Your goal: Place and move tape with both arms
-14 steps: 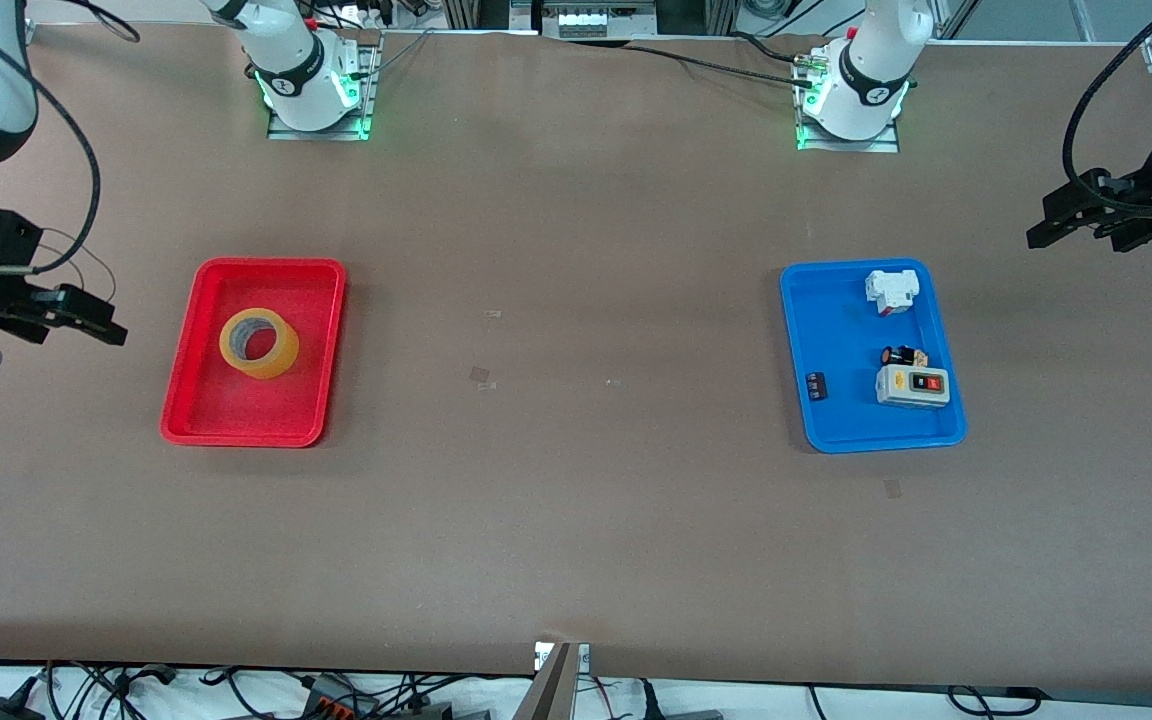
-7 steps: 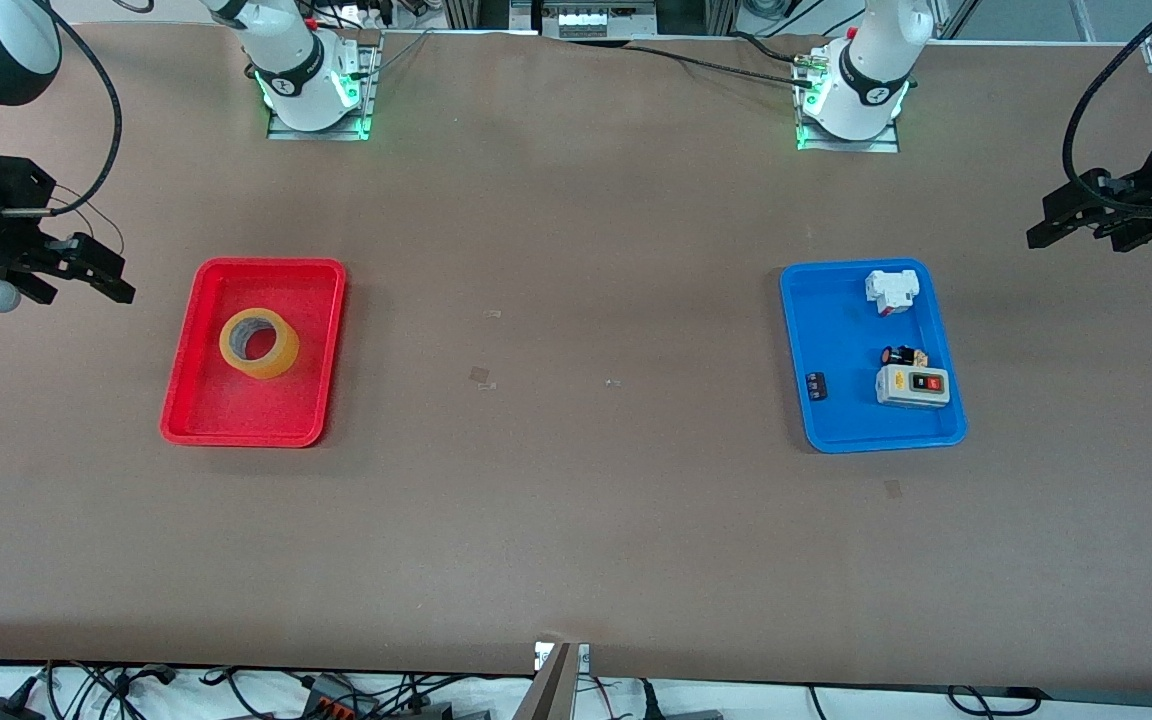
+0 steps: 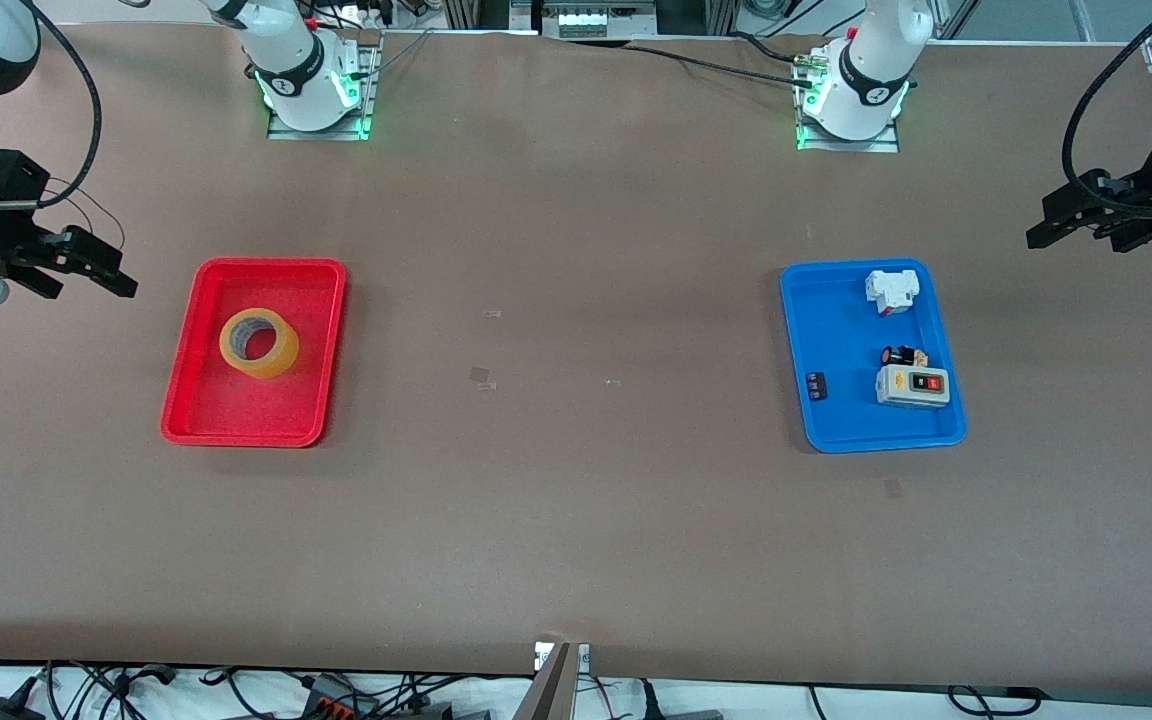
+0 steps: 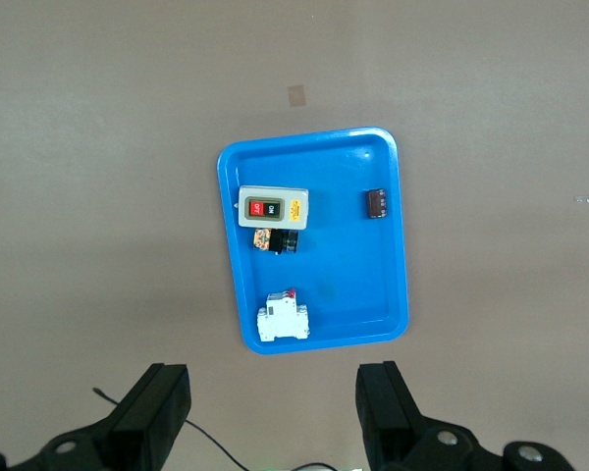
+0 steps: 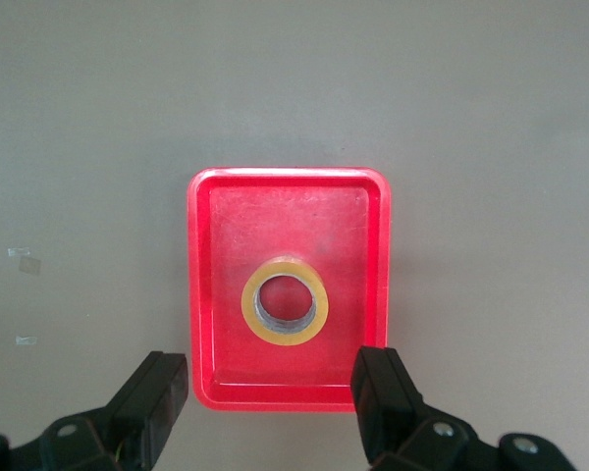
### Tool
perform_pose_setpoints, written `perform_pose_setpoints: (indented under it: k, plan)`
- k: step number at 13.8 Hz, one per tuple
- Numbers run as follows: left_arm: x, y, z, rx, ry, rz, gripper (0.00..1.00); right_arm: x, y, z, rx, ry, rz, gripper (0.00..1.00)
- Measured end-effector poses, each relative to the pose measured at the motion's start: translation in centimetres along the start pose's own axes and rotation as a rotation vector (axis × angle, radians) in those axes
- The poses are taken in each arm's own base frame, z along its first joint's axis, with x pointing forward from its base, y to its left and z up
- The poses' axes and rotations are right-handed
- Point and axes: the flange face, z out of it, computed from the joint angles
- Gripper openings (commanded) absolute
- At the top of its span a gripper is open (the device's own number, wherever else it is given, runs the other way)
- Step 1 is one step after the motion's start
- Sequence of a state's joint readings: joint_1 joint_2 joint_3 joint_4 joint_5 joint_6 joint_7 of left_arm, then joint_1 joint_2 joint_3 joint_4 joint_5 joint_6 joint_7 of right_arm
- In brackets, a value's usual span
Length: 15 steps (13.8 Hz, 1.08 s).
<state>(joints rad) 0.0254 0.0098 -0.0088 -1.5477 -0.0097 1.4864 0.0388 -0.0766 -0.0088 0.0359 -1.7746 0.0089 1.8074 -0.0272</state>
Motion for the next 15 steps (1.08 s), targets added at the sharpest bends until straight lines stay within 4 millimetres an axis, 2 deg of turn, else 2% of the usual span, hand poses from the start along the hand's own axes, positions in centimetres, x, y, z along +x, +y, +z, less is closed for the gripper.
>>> perform_pose_setpoints:
  k: [3, 7, 15]
  plan:
    - [0.0, 0.0, 0.0, 0.000, 0.000, 0.000, 1.00, 0.0, -0.1, 0.0, 0.000, -0.001, -0.001, 1.00]
    - [0.0, 0.0, 0.0, 0.000, -0.001, 0.000, 1.00, -0.7, 1.0, -0.6, 0.000, -0.014, 0.010, 1.00]
    - [0.1, 0.0, 0.2, 0.000, -0.003, 0.000, 1.00, -1.5, 0.6, -1.0, 0.002, -0.048, 0.001, 1.00]
